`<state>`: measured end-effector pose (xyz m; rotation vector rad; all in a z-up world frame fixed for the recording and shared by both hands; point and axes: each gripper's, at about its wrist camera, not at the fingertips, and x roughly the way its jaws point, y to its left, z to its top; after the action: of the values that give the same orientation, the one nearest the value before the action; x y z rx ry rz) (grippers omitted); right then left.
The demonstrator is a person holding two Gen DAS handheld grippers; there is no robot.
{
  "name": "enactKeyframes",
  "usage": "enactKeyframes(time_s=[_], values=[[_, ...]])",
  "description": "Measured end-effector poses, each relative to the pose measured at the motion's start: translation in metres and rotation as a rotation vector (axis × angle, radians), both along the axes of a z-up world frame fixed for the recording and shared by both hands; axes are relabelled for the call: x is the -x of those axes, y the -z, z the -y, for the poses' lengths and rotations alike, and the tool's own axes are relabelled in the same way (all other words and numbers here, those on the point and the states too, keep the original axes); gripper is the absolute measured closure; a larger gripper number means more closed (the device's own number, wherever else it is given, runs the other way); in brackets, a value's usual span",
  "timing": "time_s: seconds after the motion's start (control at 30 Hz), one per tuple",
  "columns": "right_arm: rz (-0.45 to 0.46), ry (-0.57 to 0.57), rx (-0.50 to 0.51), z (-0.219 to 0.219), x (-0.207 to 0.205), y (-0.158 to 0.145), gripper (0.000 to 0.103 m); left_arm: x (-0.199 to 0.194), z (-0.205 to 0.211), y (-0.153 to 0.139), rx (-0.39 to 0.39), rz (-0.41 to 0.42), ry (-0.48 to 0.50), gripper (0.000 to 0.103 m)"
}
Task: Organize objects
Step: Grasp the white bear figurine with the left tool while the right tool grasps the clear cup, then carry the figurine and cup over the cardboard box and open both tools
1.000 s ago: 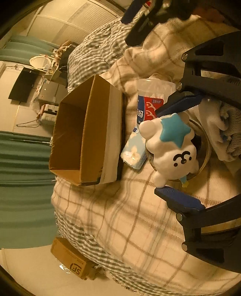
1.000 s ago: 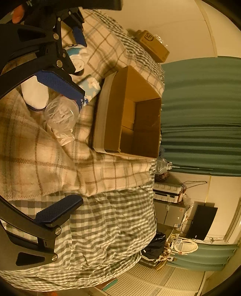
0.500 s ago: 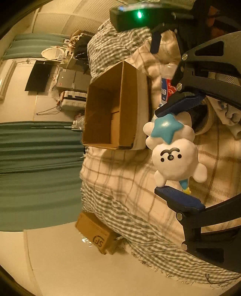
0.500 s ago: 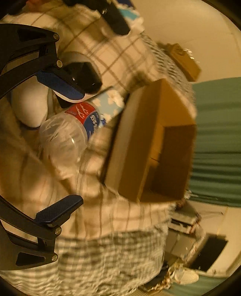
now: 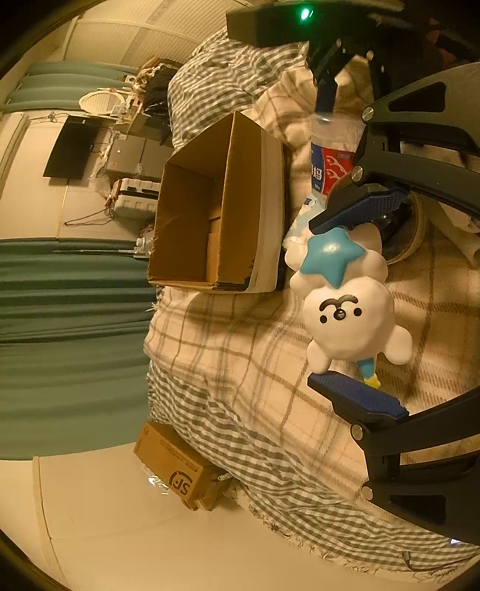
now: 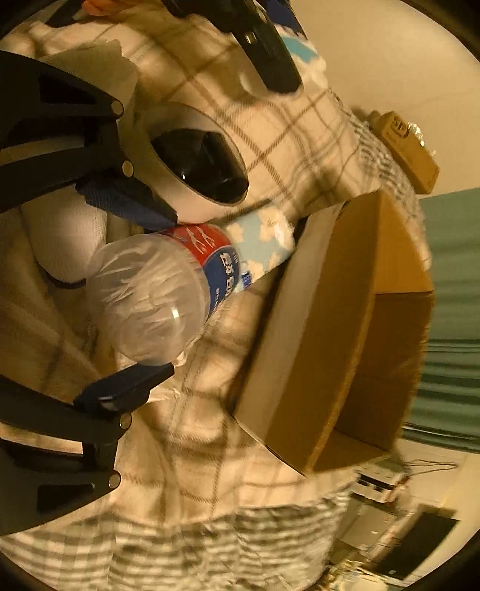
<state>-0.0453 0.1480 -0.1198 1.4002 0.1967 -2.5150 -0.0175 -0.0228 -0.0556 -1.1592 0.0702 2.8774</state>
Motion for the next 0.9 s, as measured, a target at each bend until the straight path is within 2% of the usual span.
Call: enactKeyframes(time_s=[0.3, 0.5, 0.73, 0.83, 0.9], values=[[-0.22, 0.088, -0.07, -0.015, -0.025, -0.062, 0.033, 0.001, -0.005, -0.012, -0.027, -0.01, 0.026, 0.026], [-0.329, 0.104, -0.082, -0.026, -0.021, -0.117, 0.034, 0.027, -0.013, -0.039, -0.073, -0.026, 0.089, 0.026], [-0.408, 0.114, -0.128, -0.031, 0.027, -0.167, 0.034, 0.086, -0.03, -0.074, -0.072, -0.132, 0.117, 0.026], [-0.409, 0.122, -0.148, -0.031, 0.064, -0.168, 0.034, 0.122, -0.034, -0.067, -0.127, -0.101, 0.147, 0.026], [-0.4, 0.127, -0.151, -0.031, 0.084, -0.161, 0.034, 0.144, -0.035, -0.056, -0.143, -0.076, 0.13, 0.026]])
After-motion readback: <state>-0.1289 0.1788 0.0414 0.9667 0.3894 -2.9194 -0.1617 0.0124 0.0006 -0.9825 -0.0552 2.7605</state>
